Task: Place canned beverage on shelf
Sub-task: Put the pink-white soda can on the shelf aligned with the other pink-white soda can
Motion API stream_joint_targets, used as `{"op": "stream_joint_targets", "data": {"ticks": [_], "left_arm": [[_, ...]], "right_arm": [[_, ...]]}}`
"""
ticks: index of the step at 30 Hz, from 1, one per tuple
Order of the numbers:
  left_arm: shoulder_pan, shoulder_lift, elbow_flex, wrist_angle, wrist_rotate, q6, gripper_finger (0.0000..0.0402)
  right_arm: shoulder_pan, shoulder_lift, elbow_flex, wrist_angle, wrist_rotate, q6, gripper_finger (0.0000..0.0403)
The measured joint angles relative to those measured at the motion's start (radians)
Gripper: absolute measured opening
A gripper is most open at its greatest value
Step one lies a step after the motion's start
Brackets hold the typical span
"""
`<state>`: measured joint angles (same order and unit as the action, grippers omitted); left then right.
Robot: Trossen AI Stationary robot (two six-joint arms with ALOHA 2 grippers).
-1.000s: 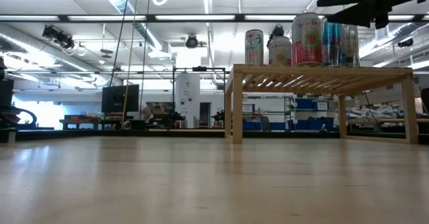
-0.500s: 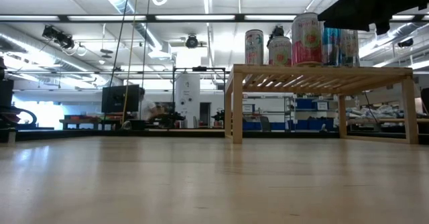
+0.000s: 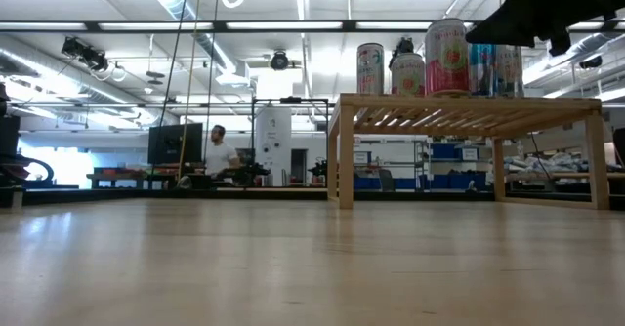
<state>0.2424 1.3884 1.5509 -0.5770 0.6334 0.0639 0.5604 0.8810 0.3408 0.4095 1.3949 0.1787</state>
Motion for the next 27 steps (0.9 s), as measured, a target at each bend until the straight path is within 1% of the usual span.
{"op": "stream_joint_targets", "data": {"ticks": [2, 6, 11, 17, 22, 24, 27], "left_arm": [[0.000, 0.000, 0.000, 0.000, 0.000, 0.000, 0.0316], [0.000, 0.000, 0.000, -0.004, 0.000, 0.000, 0.0316], [0.000, 0.000, 0.000, -0.019, 0.000, 0.000, 0.0316], [0.000, 0.000, 0.000, -0.029, 0.000, -0.001, 0.0316], [0.000, 0.000, 0.000, -0.030, 0.000, -0.001, 0.0316], [0.000, 0.000, 0.000, -0.029, 0.000, -0.001, 0.0316], [0.000, 0.000, 0.000, -0.029, 0.000, -0.001, 0.0316]], "right_arm": [[-0.018, 0.000, 0.000, -0.005, -0.001, 0.023, 0.0014], [-0.046, 0.000, 0.000, -0.012, -0.005, 0.049, 0.0005], [-0.054, 0.000, 0.000, -0.012, -0.003, 0.067, 0.0007], [-0.056, 0.000, 0.000, -0.011, 0.059, 0.083, 0.0004], [-0.068, 0.000, 0.000, -0.007, 0.068, 0.082, 0.0004], [-0.087, 0.000, 0.000, -0.007, 0.062, 0.082, 0.0004], [-0.127, 0.000, 0.000, -0.008, -0.007, 0.082, 0.0004]]}}
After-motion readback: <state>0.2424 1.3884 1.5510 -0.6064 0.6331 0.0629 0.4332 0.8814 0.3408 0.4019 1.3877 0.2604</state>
